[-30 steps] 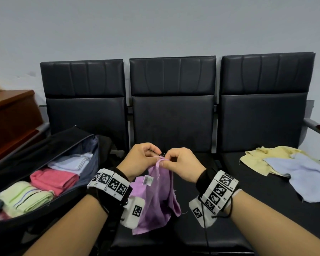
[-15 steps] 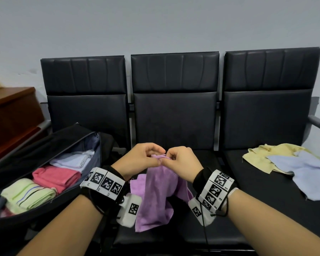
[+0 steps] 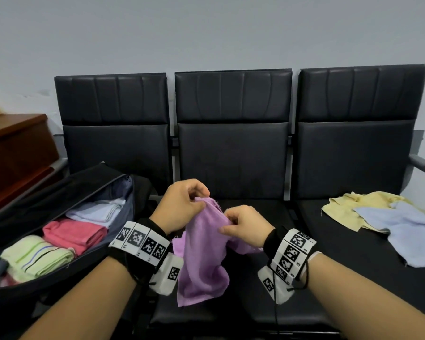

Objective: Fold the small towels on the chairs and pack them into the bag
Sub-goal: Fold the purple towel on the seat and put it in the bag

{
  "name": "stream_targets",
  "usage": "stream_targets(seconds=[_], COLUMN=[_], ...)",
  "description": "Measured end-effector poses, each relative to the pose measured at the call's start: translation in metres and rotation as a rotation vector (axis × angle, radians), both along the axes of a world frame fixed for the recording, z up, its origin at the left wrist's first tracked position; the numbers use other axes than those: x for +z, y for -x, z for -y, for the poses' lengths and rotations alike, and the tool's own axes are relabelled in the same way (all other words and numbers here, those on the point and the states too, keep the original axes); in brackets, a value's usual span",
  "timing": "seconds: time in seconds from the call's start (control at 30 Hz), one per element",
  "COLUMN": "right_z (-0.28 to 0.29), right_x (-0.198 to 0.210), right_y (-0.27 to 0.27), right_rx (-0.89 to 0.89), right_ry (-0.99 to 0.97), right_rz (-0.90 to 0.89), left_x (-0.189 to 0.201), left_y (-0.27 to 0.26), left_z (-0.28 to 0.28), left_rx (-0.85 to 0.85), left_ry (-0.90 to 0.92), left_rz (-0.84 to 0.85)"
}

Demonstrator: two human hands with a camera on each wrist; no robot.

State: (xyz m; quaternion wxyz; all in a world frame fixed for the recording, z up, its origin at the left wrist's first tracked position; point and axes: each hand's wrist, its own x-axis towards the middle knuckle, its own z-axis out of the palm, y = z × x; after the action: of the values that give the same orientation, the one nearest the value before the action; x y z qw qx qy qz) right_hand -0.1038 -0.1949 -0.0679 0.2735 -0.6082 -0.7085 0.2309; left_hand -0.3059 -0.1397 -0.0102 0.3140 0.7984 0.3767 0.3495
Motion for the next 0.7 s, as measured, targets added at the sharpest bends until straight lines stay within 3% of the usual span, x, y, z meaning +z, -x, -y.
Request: stream_targets(seconds=[0.33,0.53,0.7], right_z=[0.007,0.008,0.001], right_x=[-0.032,-0.026,-0.009], right_y=[-0.037,-0.052,-0.074], right_rx=[-0.047,0.004,-0.125], right_ry=[0.132,0.048,-0.136], right_rz=[0.276,0.501,0.492], left_x=[0.031,0.039,0.039], left_y=[0.033,0.055,0.080], left_z=[-0.019,-0.031,-0.050], left_rx=[0.232,0.315,0.388], left_ry=[-0.142,-0.211,-0.246], left_rz=[0.338,0.357,0.247])
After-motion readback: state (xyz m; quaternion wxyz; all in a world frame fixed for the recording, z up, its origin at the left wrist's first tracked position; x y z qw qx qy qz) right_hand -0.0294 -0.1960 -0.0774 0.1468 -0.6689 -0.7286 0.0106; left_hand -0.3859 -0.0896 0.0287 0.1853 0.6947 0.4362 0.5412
